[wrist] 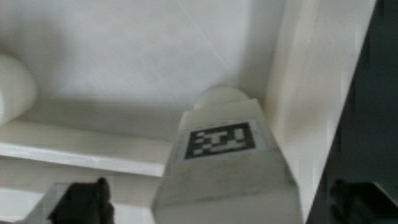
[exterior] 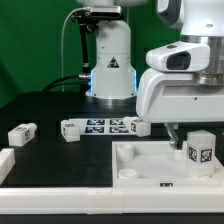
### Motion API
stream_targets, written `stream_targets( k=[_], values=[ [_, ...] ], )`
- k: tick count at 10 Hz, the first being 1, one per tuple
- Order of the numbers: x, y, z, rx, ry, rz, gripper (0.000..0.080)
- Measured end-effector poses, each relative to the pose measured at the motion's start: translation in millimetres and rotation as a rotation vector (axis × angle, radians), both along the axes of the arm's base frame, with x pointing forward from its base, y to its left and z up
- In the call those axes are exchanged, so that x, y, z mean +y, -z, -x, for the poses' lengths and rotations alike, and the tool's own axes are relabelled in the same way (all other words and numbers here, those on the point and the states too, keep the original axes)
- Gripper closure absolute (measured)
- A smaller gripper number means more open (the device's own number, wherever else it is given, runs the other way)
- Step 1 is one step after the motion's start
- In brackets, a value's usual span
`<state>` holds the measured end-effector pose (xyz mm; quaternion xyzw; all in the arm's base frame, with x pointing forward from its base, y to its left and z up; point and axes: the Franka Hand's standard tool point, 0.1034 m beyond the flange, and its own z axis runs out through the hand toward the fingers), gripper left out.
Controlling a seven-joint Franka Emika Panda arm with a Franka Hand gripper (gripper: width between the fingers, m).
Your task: Assemble one leg
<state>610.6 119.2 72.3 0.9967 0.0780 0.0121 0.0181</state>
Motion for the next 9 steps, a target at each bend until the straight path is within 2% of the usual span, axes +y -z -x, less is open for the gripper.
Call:
stream_targets(
  k=[2, 4, 9],
  values=[
    [0.1, 0.2, 0.1, -0.001, 0.036, -0.002, 0.0508],
    [-0.2, 0.4, 0.1, -0.001, 0.039, -0.002, 0.0508],
    [6.7, 0.5, 1.6, -0.010, 0.804, -0.024, 0.0508]
  ],
)
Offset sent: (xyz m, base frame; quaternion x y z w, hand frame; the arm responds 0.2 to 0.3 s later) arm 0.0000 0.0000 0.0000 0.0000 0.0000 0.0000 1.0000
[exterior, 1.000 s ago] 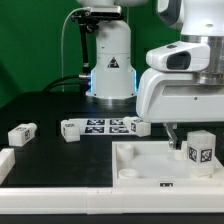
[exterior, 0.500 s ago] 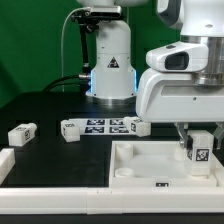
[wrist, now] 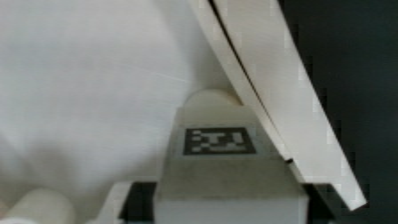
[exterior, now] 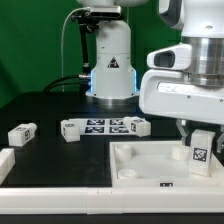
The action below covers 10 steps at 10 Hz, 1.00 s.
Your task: Assemble one leg
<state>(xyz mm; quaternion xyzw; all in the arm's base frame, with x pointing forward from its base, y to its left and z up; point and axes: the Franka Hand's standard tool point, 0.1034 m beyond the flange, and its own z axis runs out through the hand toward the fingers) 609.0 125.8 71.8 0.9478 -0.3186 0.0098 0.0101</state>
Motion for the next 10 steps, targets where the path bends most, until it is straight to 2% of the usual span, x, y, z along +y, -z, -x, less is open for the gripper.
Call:
stream_targets(
  k=[4, 6, 7, 8, 9, 10],
  values=[
    [0.1, 1.9, -2.9, -0.024, 0.554, 0.010, 0.0508],
    [-0.5, 2.0, -3.1, -0.027, 0.717, 0.000, 0.0507],
    [0.6, 2.2, -2.9, -0.024, 0.718, -0.005, 0.0428],
    [0.7, 2.2, -2.9, -0.023, 0.649, -0.004, 0.0289],
    [1.4, 2.3, -2.7, -0.021, 0.649, -0.006, 0.0194],
    [1.3, 2.8, -3.6, -0.034, 0.521, -0.011, 0.0194]
  ],
)
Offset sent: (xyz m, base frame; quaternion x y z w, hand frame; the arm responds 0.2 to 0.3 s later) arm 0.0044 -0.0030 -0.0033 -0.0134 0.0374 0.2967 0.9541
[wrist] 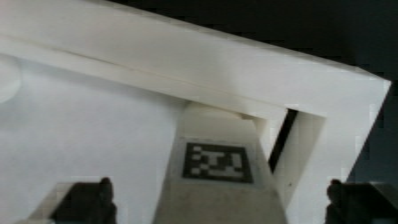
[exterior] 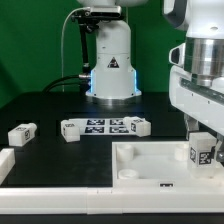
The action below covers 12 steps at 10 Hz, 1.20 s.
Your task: Assemble one leg
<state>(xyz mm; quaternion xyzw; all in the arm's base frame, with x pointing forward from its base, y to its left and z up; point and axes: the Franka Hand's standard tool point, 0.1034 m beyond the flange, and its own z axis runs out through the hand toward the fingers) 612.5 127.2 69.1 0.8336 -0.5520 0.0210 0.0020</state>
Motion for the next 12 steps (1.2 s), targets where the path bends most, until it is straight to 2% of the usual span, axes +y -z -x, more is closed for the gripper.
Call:
stream_targets(
  k=[1, 5, 9, 12],
  values=[
    [-1.0, 1.1, 1.1, -0.006, -0.167, 0.005, 0.0160],
    [2.8, 6.0, 7.1, 0.026, -0.761, 0.056, 0.0150],
    [0.0, 4.5, 5.2, 0.055, -1.214, 0.078, 0.0150],
    [-0.3, 4.8, 5.2, 0.056, -1.246, 0.078, 0.0150]
  ],
)
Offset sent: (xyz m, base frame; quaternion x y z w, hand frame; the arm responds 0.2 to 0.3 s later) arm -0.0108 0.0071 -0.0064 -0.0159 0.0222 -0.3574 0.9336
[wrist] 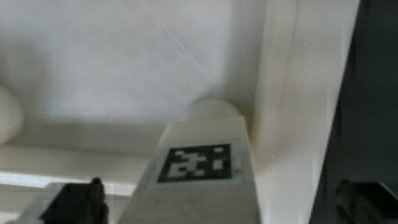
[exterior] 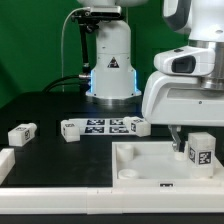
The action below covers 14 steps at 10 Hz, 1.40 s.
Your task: Assemble one leg
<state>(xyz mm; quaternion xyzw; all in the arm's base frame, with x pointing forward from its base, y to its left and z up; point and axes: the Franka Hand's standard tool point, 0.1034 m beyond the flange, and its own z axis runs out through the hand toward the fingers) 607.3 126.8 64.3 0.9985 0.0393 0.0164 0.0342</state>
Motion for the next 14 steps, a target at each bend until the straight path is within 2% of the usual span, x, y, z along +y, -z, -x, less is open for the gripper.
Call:
stream_targets(
  k=[1, 2, 3, 4, 5, 7, 10, 14],
  values=[
    [0.0, 0.1, 0.0, 0.000, 0.000, 0.000, 0.0266],
    [-0.1, 0.1, 0.0, 0.000, 0.000, 0.000, 0.0433],
    [-0.1, 0.2, 0.0, 0.000, 0.009, -0.001, 0.0433],
    [-0.1, 0.2, 0.0, -0.003, 0.052, -0.002, 0.0511],
    [0.0, 0.2, 0.0, -0.004, 0.054, -0.003, 0.0511],
    [2.5, -0.7, 1.0, -0.037, 0.438, -0.005, 0.0511],
    [3.3, 0.2, -0.8, -0.065, 0.853, -0.013, 0.0511],
    [3.3, 0.4, -1.9, -0.104, 1.253, -0.039, 0.0509]
  ],
)
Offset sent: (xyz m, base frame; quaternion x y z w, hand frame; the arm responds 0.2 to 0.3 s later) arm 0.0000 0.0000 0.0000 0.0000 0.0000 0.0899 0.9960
